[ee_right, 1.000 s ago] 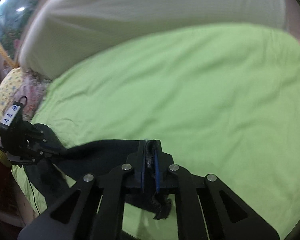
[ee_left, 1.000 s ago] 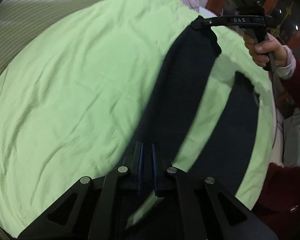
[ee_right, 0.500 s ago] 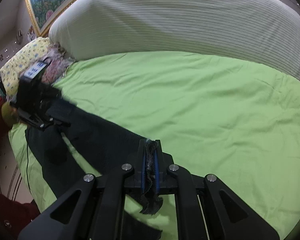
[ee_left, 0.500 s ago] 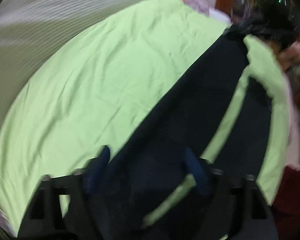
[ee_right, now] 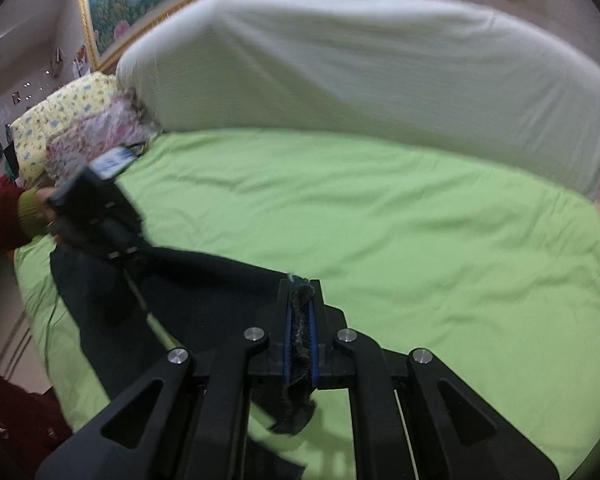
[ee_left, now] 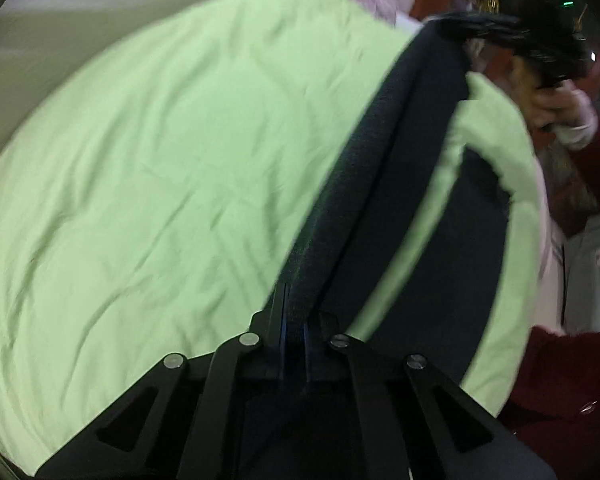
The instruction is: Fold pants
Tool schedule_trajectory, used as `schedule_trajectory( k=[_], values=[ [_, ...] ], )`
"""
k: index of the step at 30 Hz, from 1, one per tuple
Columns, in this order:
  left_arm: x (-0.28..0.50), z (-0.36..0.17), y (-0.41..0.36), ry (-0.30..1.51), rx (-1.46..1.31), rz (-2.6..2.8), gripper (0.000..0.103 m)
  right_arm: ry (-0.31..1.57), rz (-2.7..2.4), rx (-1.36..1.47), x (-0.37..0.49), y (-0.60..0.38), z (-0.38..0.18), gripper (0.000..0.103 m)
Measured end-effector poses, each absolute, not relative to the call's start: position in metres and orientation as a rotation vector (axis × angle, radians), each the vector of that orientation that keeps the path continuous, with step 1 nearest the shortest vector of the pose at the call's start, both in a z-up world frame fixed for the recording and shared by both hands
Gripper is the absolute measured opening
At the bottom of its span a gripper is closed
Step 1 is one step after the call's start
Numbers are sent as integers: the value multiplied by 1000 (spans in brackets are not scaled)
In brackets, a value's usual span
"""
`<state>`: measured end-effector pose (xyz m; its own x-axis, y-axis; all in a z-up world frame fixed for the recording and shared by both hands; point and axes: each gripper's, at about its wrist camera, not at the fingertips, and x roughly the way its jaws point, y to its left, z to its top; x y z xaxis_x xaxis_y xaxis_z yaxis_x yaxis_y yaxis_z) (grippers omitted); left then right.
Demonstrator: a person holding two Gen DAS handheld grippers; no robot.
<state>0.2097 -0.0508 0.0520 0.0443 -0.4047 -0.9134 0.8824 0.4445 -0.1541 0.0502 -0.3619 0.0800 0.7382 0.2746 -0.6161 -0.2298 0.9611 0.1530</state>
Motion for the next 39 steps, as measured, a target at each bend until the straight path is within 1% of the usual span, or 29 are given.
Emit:
schedule_trajectory(
  k=[2,5,10,14,19,22,25,29,30,32,33,34,35,36,37,38,39],
  values=[
    [185,72,-37,1102,477,-1047,3,647,302,44,39,-357,87,7],
    [155,72,-36,1111,410,-1024,3,673,334,15,19,-346,79,7],
    [97,28,-31,1172,352,-1009,3,807,362,-16,-28,-329,36,7],
    [68,9,-31,1186,382,-1011,3,905,332,-61,-63,-317,-4,7],
    [68,-2,-19,1199,329,-978,4,945,288,-32,-75,-318,-26,7],
    [73,2,-14,1191,285,-966,4,924,263,-10,-74,-320,-19,7],
    [62,-2,-19,1171,273,-949,6,897,246,13,-78,-321,-9,7],
    [57,-9,-24,1168,253,-909,8,926,189,-57,-73,-316,-21,7],
    [57,-12,-26,1177,238,-902,9,941,180,-76,-73,-314,-25,7],
    [52,-18,-29,1182,219,-881,19,982,166,-130,-71,-306,-38,8],
    [48,-21,-31,1185,205,-871,22,969,142,-117,-73,-307,-37,8],
    [44,-21,-30,1192,178,-863,30,968,117,-79,-73,-312,-35,19],
    [45,-20,-24,1201,154,-854,41,974,92,-50,-74,-316,-32,33],
    [44,-19,-18,1206,117,-837,47,970,61,-12,-77,-322,-28,40],
    [41,-18,-13,1196,82,-817,55,964,41,19,-79,-328,-24,56],
    [39,-16,-8,1187,60,-800,62,960,21,64,-84,-333,-19,65],
    [38,-14,0,1184,42,-775,65,951,20,109,-88,-337,-14,65]
  ],
)
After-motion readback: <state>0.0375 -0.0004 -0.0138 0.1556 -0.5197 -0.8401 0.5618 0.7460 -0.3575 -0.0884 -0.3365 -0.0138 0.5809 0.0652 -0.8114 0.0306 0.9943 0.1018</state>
